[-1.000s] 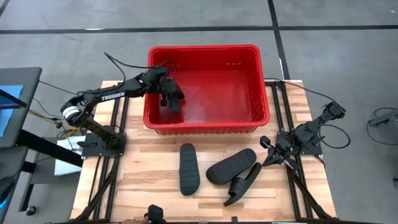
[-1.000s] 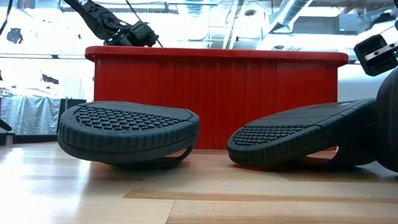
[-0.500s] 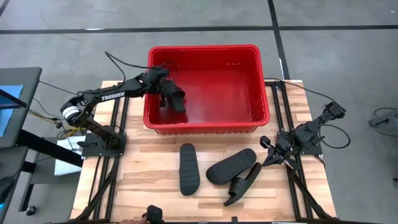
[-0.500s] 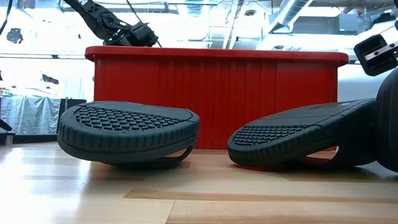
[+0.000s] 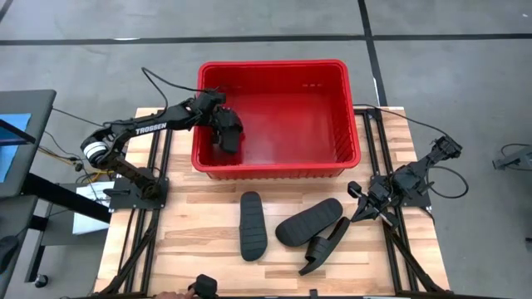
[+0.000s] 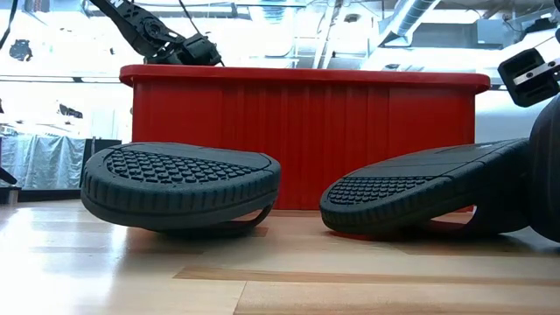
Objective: Pick and place slides into bin
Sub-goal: Put the black slides into the red bin
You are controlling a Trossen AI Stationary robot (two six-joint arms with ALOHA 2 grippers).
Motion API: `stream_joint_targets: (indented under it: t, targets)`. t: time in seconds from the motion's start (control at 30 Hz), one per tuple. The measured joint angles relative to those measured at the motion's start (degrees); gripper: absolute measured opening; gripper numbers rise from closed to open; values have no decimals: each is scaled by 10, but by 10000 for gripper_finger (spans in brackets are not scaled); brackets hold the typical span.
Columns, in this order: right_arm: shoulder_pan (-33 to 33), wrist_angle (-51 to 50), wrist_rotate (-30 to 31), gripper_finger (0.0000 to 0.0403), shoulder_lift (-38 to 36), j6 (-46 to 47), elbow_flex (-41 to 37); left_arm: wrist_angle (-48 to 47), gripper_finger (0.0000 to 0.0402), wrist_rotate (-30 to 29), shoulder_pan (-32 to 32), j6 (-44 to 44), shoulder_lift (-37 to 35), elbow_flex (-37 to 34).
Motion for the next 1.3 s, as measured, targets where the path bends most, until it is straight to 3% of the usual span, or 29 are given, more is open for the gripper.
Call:
stream_joint_targets:
  t: [1.3]
  targets:
    - [0,0,0,0,0,0,0,-5,64,7,0,0,0,0]
